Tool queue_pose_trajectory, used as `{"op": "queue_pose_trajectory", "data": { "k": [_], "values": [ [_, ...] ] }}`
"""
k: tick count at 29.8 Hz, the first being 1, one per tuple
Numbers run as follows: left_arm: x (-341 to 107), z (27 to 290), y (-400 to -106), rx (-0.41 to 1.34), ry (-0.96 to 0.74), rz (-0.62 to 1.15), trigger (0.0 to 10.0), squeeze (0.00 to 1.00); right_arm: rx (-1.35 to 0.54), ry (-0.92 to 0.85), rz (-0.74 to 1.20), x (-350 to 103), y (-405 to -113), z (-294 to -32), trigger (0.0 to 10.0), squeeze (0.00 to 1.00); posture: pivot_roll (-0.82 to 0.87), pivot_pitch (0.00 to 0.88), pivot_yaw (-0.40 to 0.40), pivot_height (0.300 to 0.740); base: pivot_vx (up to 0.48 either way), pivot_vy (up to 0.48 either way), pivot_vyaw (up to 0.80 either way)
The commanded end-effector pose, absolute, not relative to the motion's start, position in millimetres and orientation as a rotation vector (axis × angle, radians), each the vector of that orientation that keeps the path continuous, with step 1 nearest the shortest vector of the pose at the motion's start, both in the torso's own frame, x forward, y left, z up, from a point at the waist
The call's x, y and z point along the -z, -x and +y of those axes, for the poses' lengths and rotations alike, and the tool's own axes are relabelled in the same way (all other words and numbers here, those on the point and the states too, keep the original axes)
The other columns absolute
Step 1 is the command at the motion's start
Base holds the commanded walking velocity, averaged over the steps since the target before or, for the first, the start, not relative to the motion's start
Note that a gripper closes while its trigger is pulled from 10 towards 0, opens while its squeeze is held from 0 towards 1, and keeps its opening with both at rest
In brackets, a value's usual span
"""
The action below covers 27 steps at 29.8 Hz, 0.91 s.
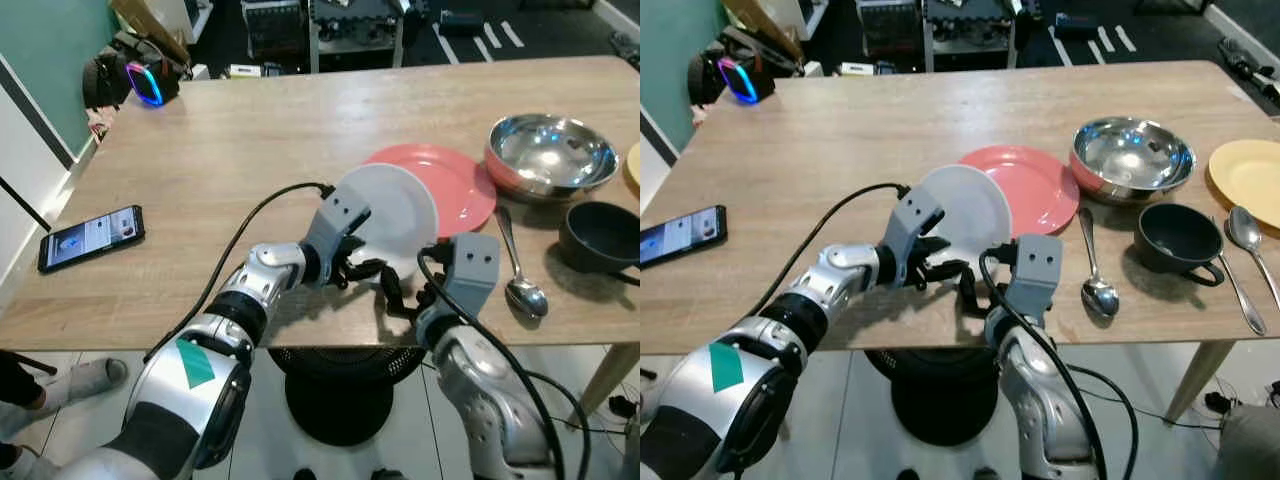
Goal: Setting the table
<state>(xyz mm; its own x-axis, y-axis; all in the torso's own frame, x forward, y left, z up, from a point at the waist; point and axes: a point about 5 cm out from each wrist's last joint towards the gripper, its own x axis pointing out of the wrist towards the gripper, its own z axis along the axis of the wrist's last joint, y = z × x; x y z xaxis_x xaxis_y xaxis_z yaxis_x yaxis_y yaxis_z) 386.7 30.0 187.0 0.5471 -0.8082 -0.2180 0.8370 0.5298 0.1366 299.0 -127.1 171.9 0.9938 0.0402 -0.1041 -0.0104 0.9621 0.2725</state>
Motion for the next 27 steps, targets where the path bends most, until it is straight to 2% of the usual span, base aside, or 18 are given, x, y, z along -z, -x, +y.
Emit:
{"op": "queue_pose_trajectory", "data": {
  "k": [1, 2, 3, 11, 15, 18, 19, 22, 27],
  "values": [
    [-162.1, 31.7, -379.3, 1.014, -0.252, 0.243, 10.0, 0.00, -0.009, -0.346, 0.133, -164.1, -303.8, -127.1, 4.5, 0.00, -0.26, 0.166, 0.164, 0.740, 0.000, 0.000, 0.00],
    [-162.1, 32.0, -379.3, 1.014, -0.252, 0.243, 10.0, 0.00, -0.015, -0.376, 0.123, -165.4, -305.5, -125.9, 3.3, 0.00, -0.26, 0.166, 0.164, 0.740, 0.000, 0.000, 0.00],
    [-162.1, 32.2, -379.3, 1.015, -0.252, 0.244, 10.0, 0.00, -0.021, -0.401, 0.112, -166.5, -306.8, -124.7, 0.0, 0.00, -0.26, 0.166, 0.164, 0.740, 0.000, 0.000, 0.00],
    [-163.9, 32.5, -379.8, 1.017, -0.254, 0.234, 10.0, 0.00, -0.066, -0.484, 0.044, -177.3, -308.1, -116.7, 0.0, 0.00, -0.26, 0.165, 0.166, 0.740, 0.000, 0.000, 0.00],
    [-191.2, 26.7, -384.6, 1.043, -0.246, 0.098, 10.0, 0.00, -0.056, -0.495, 0.017, -180.9, -308.8, -120.1, 0.0, 0.00, -0.26, 0.162, 0.165, 0.740, 0.000, 0.000, 0.00],
    [-200.3, 24.3, -385.2, 1.063, -0.236, 0.060, 10.0, 0.00, -0.056, -0.501, 0.007, -182.4, -308.9, -121.2, 0.0, 0.00, -0.26, 0.159, 0.164, 0.740, 0.000, 0.000, 0.00],
    [-225.5, 19.1, -385.8, 1.119, -0.213, -0.037, 10.0, 0.00, -0.052, -0.504, -0.018, -186.3, -309.5, -124.1, 0.0, 0.00, -0.25, 0.154, 0.163, 0.740, 0.000, 0.000, 0.00],
    [-247.7, 16.9, -385.3, 1.171, -0.183, -0.110, 10.0, 0.00, -0.046, -0.510, -0.048, -191.4, -310.5, -127.1, 0.0, 0.00, -0.24, 0.149, 0.165, 0.740, 0.000, 0.000, 0.00],
    [-247.9, 18.2, -383.2, 1.211, -0.173, -0.114, 10.0, 0.00, -0.043, -0.511, -0.049, -192.4, -313.0, -128.5, 0.0, 0.00, -0.23, 0.143, 0.166, 0.740, 0.000, 0.000, 0.00]
  ]
}}
